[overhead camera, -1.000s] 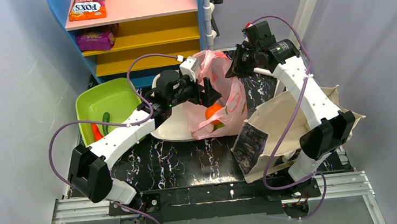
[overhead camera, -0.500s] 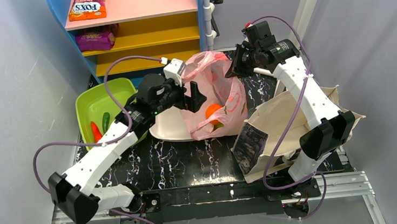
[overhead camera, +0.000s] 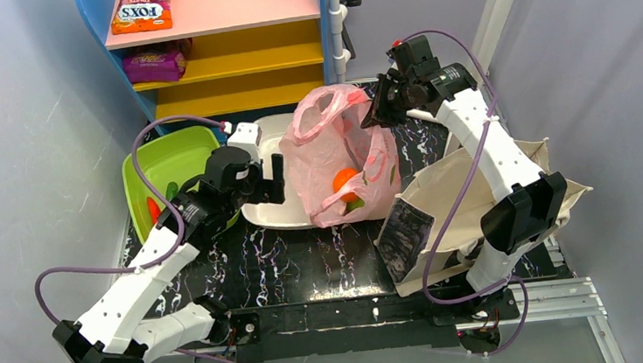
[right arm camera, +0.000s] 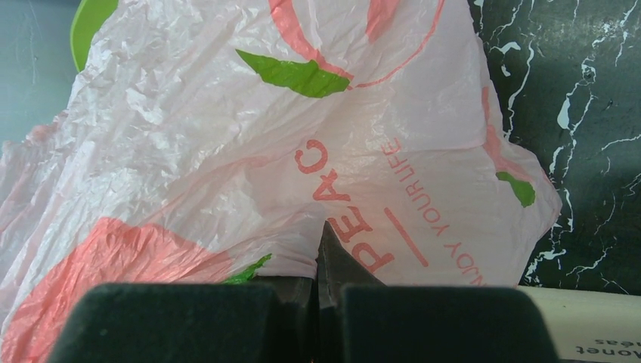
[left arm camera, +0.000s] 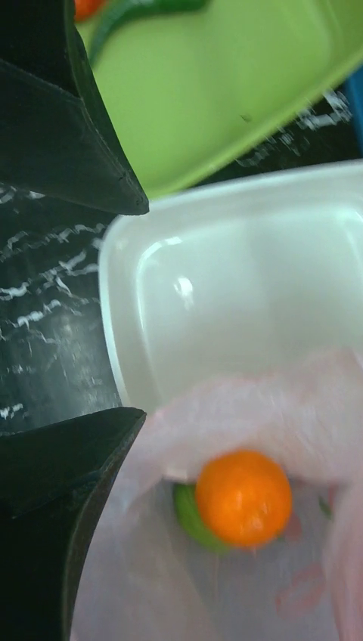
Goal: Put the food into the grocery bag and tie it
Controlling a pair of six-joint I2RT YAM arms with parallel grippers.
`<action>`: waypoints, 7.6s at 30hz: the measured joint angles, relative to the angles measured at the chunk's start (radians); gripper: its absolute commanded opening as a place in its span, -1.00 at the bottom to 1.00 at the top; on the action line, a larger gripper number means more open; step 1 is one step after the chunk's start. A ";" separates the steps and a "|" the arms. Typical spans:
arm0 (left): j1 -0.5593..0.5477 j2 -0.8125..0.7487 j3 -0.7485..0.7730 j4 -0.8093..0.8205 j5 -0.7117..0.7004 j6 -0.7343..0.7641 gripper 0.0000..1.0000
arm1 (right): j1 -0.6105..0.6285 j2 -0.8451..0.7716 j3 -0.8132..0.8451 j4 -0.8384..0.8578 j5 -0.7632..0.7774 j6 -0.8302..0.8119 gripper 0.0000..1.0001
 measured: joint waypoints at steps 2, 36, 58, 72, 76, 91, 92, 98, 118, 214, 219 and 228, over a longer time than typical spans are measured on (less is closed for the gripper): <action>0.016 0.014 0.000 -0.068 -0.059 -0.021 0.97 | 0.000 0.002 0.000 0.006 -0.002 0.000 -0.97; 0.879 0.342 -0.217 0.357 -0.014 0.330 0.96 | -0.006 -0.024 -0.211 0.216 -0.142 0.010 -0.97; 0.978 0.723 -0.114 0.487 0.047 0.327 0.49 | -0.006 -0.024 -0.214 0.229 -0.188 0.013 -0.97; 0.978 0.747 -0.079 0.450 0.123 0.331 0.07 | -0.006 -0.024 -0.214 0.225 -0.195 0.028 -0.97; 0.977 0.756 -0.071 0.438 0.144 0.335 -0.03 | -0.006 -0.024 -0.214 0.224 -0.195 0.029 -0.97; 0.980 0.797 -0.019 0.387 0.210 0.353 -1.00 | -0.006 -0.024 -0.214 0.223 -0.195 0.029 -0.97; 0.982 0.797 -0.017 0.383 0.225 0.351 -1.00 | -0.006 -0.024 -0.214 0.223 -0.195 0.029 -0.97; 0.983 0.771 -0.023 0.401 0.327 0.293 -1.00 | -0.006 -0.024 -0.197 0.215 -0.183 0.028 -0.97; 0.945 0.438 -0.003 0.433 0.743 -0.266 -1.00 | -0.006 -0.026 -0.182 0.192 -0.151 0.029 -0.97; 0.089 0.366 0.359 0.182 0.483 0.109 0.97 | -0.006 -0.026 -0.103 0.139 -0.132 -0.021 -0.97; 0.106 0.293 0.368 0.053 0.171 0.111 0.96 | -0.006 -0.026 -0.103 0.139 -0.133 -0.021 -0.97; 0.306 0.256 0.241 -0.081 -0.062 0.091 0.97 | -0.006 -0.026 -0.103 0.145 -0.143 -0.021 -0.97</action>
